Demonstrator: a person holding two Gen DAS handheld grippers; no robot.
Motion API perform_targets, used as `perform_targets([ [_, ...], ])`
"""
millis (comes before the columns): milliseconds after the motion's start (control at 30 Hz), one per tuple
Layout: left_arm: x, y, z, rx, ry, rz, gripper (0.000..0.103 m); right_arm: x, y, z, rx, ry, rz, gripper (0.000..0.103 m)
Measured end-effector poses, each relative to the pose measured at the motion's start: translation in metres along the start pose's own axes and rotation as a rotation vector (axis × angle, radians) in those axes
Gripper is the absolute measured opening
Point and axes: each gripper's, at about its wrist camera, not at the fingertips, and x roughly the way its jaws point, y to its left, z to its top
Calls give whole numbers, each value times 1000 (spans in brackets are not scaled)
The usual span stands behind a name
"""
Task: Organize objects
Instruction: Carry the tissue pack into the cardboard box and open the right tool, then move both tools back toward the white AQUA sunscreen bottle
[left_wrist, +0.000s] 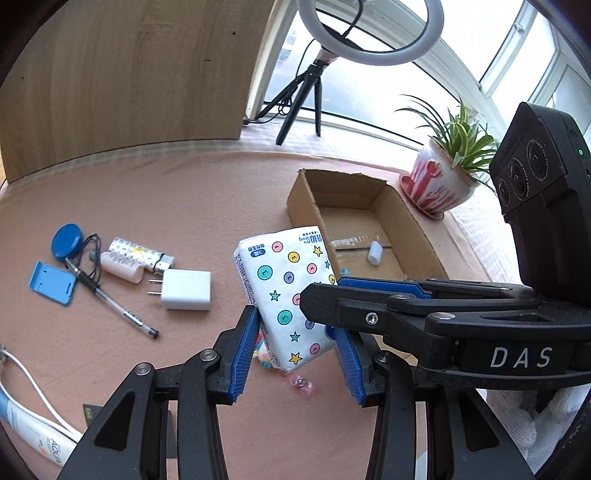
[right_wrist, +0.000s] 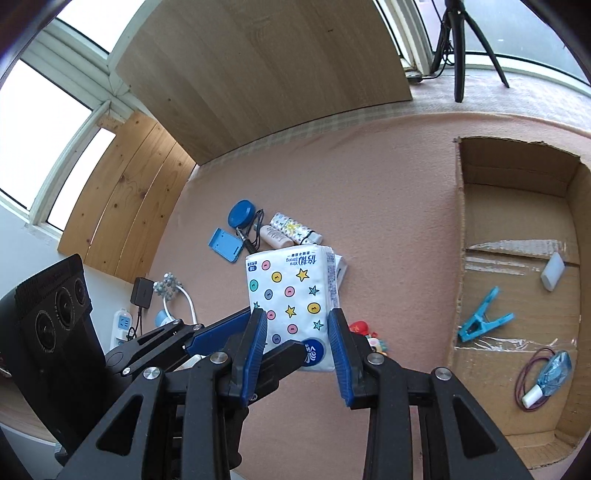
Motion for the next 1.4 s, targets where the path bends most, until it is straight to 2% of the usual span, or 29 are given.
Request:
perform_targets([
  [267,26,-64,5,85,31,-69,46,-48,-54,-11,76,-63,-62,31],
  [400,31,-82,6,113,28,-91,46,-62,-73,-16,101,-83,-89,31],
  [500,30,-90,5,123,15,-68,59,-74,-81,-18,93,-123,-147,33],
  [533,30,-90,6,122,10,-63,61,-77,-82,-19,87,-136,-188,43],
  [567,28,-90,5,119,8,-58,62,-81,-84,-19,81,-151,-228,58],
  [600,27,-89,4,116,7,-51,62,-84,-85,-20,76,-172,-258,64],
  [633,27,-85,4,112,6,-43,62,-88,-86,-21,70,-192,-276,67],
  [933,7,-46,-12,28,-7,24,62,-95,-75,-29,-30,-292,-348,68],
  [1200,-26,12,-41,-82,-28,131,67,-71,-47,-35,-127,-274,-317,68],
  [1267,-37,29,-49,-116,-35,167,73,-64,-38,-35,-145,-268,-301,68],
  [1400,-58,63,-67,-189,-46,233,76,-44,-18,-32,-178,-209,-241,68],
])
